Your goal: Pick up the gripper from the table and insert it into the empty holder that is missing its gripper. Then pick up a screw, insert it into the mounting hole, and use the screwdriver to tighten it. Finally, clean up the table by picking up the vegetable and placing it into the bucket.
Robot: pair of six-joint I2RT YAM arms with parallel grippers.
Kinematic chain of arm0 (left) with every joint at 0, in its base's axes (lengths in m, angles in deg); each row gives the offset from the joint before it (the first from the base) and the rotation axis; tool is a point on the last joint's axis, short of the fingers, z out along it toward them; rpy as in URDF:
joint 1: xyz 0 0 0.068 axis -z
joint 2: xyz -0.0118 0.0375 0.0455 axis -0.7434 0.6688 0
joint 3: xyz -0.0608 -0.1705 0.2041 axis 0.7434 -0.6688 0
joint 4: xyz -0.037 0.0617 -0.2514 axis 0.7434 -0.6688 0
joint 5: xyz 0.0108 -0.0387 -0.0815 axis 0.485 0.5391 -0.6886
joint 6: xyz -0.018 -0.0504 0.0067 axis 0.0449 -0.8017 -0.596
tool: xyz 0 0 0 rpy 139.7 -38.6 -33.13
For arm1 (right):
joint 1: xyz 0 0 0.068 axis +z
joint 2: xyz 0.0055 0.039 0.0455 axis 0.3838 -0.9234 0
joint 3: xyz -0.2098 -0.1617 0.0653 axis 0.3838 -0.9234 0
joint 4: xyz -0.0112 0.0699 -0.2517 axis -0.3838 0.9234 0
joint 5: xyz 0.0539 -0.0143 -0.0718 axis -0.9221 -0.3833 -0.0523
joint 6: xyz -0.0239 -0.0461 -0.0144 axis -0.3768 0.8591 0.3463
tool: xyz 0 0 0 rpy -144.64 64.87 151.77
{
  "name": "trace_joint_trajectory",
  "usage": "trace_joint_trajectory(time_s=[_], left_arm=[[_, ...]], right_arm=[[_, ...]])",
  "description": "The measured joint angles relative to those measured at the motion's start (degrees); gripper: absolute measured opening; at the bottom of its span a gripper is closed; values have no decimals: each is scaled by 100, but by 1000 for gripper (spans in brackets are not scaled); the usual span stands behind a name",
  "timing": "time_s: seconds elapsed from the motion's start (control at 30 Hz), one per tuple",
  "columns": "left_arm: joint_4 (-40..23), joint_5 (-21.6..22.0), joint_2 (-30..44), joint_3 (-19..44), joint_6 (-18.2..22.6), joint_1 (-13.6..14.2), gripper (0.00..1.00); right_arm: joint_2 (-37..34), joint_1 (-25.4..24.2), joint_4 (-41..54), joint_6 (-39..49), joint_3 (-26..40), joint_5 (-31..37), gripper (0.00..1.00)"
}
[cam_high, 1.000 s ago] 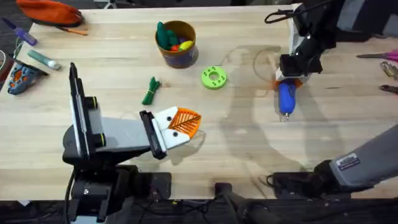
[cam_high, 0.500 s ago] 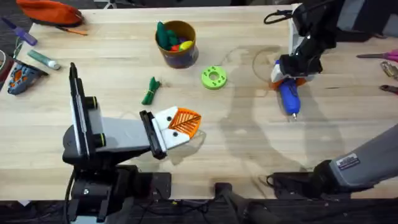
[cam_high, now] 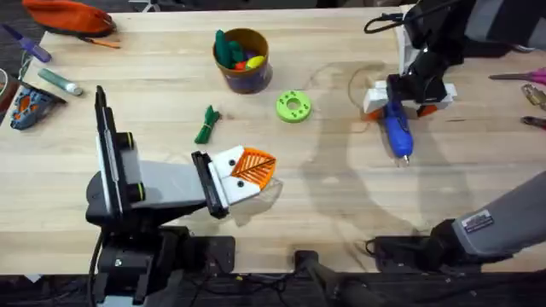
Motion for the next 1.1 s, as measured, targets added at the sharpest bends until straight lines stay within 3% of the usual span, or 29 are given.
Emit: trace_joint_trajectory(time_s=[0.23,0.43,1.1], left_arm=[[-2,0,0,0,-2,0,16],[-1,0,0,0,-2,0,16],[-1,0,0,0,-2,0,16]], right_arm=[[29,20,196,0,129,-92,992],[461,28,158,0,185,-122,992],[343,-3,-287,26,-23,-280,993]])
